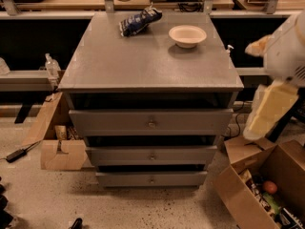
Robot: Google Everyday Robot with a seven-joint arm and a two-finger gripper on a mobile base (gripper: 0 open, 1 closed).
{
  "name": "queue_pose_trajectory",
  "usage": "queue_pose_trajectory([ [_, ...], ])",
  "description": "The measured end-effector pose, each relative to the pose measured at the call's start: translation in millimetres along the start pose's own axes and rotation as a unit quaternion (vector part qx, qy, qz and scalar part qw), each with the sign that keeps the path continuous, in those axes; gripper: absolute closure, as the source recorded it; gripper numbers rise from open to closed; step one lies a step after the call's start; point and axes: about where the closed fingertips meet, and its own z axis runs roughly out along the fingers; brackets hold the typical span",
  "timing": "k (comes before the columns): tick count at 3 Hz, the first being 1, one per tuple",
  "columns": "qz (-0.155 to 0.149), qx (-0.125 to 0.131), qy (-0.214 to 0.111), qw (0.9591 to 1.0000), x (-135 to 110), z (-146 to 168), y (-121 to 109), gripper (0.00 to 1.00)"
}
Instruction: Open bottom drawer
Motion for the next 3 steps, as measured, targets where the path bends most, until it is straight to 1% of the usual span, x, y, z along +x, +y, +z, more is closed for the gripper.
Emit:
queue_pose_trajectory([
  [1,-0.013,0.007,-0.047,0.9988,4,48,2,0.0],
  [2,-0.048,0.021,-0.099,0.9937,16,116,26,0.0],
  [3,-0.079,0.053,-0.12,0.9882,24,160,33,0.0],
])
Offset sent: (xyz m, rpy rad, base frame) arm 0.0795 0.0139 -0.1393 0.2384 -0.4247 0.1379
